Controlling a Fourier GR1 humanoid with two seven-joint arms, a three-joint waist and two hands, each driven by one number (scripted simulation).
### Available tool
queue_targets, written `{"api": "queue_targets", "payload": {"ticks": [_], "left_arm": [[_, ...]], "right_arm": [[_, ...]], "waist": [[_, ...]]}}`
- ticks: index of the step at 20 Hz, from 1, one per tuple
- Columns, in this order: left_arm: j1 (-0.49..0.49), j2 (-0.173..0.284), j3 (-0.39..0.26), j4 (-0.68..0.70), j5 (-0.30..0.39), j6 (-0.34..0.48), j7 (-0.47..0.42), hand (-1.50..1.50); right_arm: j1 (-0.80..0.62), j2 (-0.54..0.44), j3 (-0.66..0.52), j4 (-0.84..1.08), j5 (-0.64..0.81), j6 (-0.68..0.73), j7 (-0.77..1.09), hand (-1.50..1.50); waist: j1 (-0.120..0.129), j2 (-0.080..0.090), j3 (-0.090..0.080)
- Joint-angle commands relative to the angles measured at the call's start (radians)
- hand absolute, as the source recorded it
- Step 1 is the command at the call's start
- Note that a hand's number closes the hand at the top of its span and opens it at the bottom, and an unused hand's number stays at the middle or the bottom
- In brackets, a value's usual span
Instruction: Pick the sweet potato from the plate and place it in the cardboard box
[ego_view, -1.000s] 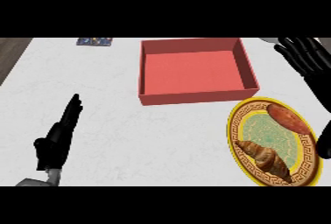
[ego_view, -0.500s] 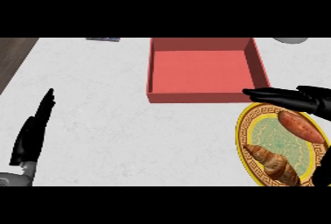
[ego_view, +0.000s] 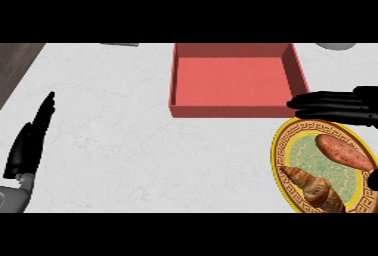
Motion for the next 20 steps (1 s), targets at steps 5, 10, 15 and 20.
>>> {"api": "queue_targets", "payload": {"ticks": [5,10,15,20], "left_arm": [[-0.033,-0.007,-0.004,0.018,-0.010,-0.004,0.007,0.00],[-0.065,-0.012,-0.011,0.061,-0.018,-0.020,0.018,0.00],[-0.057,0.005,0.008,0.052,-0.019,-0.024,0.034,0.00],[-0.047,0.001,0.036,0.090,-0.021,-0.024,0.022,0.00]], "right_arm": [[-0.079,-0.153,0.214,-0.030,0.377,-0.016,-0.299,-1.50],[-0.131,-0.209,0.386,0.030,0.652,-0.195,-0.386,-1.50],[-0.160,-0.131,0.536,0.216,0.847,-0.349,-0.475,-1.50],[-0.268,0.008,0.565,0.487,0.960,-0.471,-0.549,-1.50]], "waist": [[0.015,0.000,-0.006],[0.010,0.000,-0.010],[-0.005,-0.017,-0.011],[-0.034,-0.023,-0.012]]}}
